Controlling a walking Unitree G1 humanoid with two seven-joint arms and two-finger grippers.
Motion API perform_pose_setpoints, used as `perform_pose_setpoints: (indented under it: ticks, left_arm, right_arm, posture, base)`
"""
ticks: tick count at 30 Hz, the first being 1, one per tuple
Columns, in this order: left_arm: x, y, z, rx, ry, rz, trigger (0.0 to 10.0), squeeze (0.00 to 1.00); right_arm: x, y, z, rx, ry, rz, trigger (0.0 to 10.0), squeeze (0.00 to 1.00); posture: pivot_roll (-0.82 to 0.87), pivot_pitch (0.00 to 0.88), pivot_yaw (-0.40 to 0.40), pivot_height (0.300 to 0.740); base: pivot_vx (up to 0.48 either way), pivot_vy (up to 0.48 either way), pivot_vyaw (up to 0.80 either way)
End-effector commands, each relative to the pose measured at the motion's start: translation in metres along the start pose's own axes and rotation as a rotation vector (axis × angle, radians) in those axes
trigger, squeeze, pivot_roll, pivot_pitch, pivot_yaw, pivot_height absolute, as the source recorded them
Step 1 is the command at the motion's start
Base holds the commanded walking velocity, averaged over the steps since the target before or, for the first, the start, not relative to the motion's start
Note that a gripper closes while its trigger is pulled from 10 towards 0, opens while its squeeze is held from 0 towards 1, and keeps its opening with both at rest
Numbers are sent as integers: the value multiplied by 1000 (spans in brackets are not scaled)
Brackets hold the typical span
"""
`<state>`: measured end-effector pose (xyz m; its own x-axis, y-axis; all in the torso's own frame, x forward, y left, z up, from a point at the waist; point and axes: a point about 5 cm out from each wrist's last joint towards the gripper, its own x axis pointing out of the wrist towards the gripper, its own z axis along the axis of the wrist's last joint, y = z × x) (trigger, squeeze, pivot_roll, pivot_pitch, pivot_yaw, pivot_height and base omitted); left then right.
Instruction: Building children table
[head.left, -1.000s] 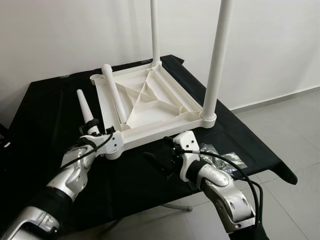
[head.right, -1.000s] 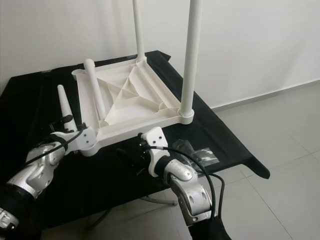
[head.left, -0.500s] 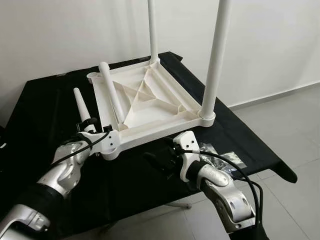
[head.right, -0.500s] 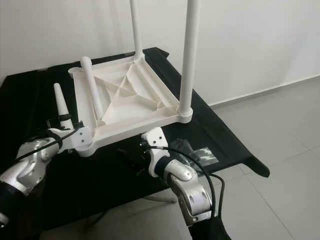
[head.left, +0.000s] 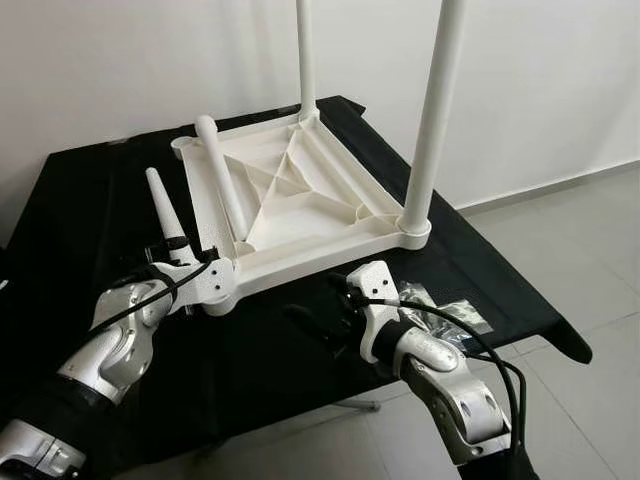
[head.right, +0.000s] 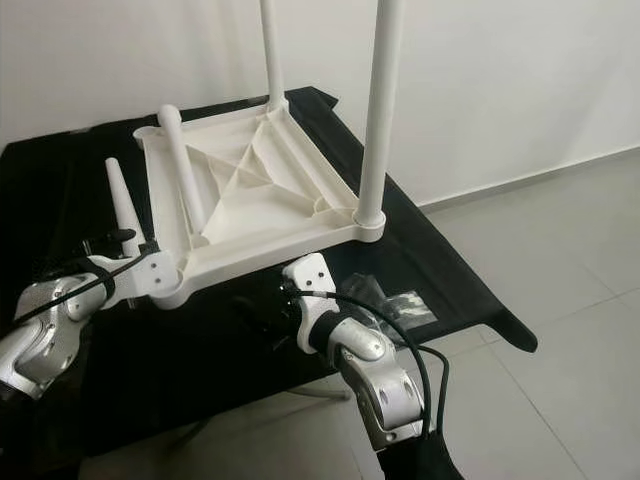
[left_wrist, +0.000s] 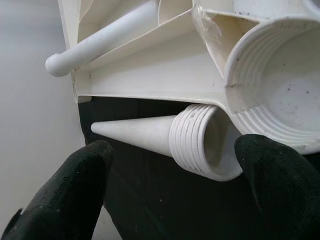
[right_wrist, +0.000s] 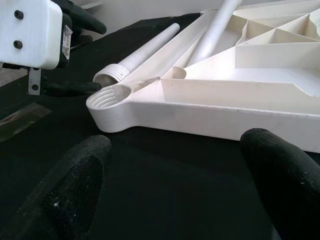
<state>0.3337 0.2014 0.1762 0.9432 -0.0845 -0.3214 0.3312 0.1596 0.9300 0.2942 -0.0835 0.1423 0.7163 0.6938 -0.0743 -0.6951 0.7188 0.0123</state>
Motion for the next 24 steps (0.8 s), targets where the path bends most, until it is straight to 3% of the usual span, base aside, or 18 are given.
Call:
perform_pose_setpoints:
  ticks: [1,5,7,12,24]
  left_arm:
    - [-1,-10,-11,17,48,-31,10000,0]
    - [1,-14,-10,-6,64,-11,10000,0]
    - [4,-8,-6,-34,64,67,10000,0]
    - [5,-3,3,-52,43,128,10000,0]
    - [15,-11,4,-22,63,111,10000,0]
  right_arm:
    - [1,4,1,-5,-3,17,10000,0]
    - [1,5,0,-2,-3,13,10000,0]
    - [0,5,0,-2,-3,14,10000,0]
    - [0,5,0,-2,-3,15,10000,0]
    - [0,6,0,1,-5,14,10000,0]
  posture:
    - [-160,93,52,740]
    - [-162,91,54,740]
    - [-164,90,54,740]
    - [-164,90,55,740]
    - [-162,94,56,740]
  base:
    - [0,0,0]
    - [0,0,0]
    - [0,0,0]
    - [0,0,0]
    - [0,0,0]
